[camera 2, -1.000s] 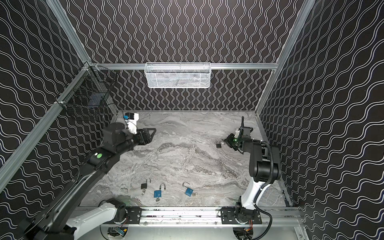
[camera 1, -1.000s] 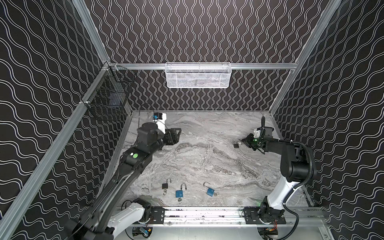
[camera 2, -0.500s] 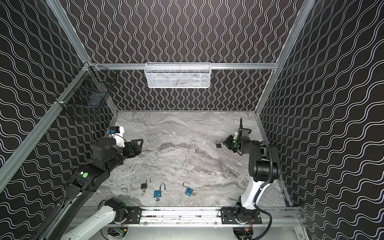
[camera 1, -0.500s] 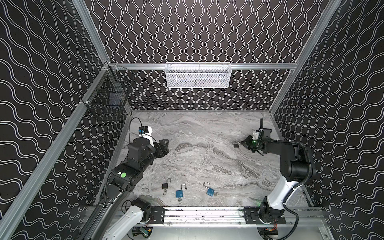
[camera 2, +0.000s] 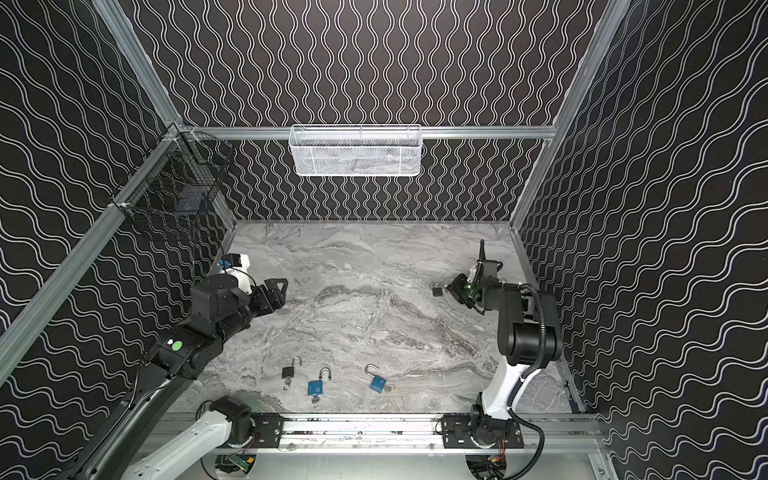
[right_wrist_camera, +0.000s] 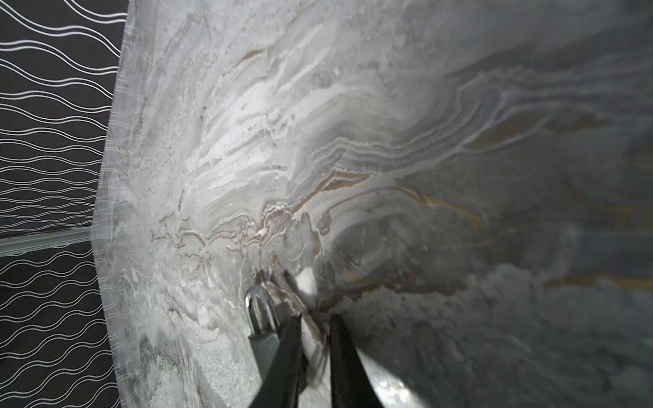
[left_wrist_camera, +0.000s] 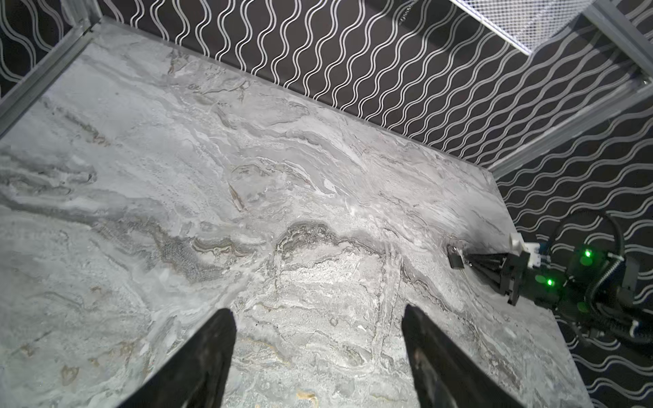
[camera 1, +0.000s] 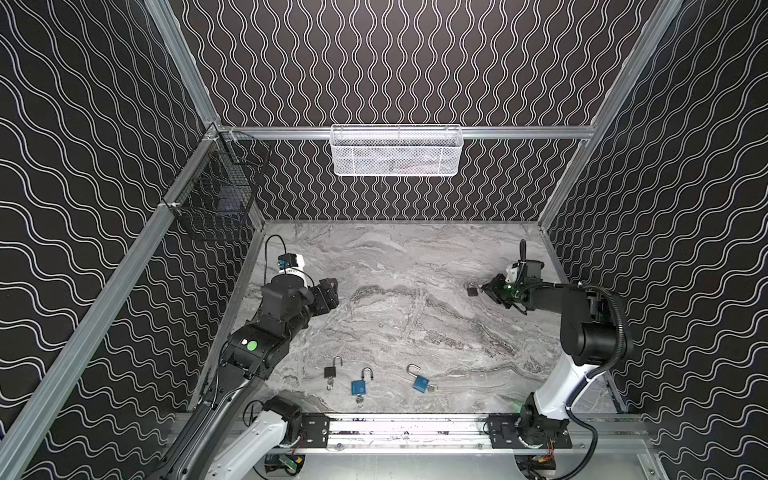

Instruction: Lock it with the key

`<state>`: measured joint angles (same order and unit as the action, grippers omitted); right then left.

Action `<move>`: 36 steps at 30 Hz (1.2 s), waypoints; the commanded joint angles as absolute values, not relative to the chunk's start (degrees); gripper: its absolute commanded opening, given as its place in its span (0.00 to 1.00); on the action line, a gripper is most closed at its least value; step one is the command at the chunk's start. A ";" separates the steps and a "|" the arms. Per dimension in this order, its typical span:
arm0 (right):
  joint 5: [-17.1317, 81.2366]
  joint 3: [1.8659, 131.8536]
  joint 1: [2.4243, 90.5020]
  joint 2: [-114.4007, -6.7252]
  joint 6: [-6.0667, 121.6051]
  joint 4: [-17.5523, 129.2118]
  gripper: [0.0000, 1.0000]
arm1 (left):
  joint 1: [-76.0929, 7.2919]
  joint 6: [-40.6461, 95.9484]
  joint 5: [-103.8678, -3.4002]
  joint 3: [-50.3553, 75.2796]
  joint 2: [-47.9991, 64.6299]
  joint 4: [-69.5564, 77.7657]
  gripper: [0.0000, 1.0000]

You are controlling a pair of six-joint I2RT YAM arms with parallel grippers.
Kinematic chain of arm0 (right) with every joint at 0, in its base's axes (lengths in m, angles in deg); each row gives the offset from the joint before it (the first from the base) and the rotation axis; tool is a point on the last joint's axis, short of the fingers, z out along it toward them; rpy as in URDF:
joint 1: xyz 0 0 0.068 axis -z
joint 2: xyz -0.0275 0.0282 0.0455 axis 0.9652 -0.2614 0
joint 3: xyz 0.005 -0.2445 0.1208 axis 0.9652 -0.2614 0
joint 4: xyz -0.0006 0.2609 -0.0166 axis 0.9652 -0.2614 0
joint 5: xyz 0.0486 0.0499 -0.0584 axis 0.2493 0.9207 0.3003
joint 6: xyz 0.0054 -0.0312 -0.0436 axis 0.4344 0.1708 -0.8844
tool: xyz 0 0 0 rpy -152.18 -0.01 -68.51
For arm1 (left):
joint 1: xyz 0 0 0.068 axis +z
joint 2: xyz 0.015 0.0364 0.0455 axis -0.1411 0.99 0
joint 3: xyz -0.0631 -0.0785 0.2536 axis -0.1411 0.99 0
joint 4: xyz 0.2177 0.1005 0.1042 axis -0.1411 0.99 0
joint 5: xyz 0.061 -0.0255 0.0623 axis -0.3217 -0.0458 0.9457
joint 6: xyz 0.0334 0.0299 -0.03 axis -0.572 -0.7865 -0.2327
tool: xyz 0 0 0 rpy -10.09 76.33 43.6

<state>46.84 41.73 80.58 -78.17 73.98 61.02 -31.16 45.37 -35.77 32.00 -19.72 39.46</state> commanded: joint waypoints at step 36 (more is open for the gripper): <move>28.02 30.91 50.36 -37.84 74.84 31.63 1.00 | -30.96 48.79 -39.30 42.18 -24.40 45.37 0.99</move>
<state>32.76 31.04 54.84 -39.13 73.13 37.18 -31.05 48.85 -38.88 42.55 -24.16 43.96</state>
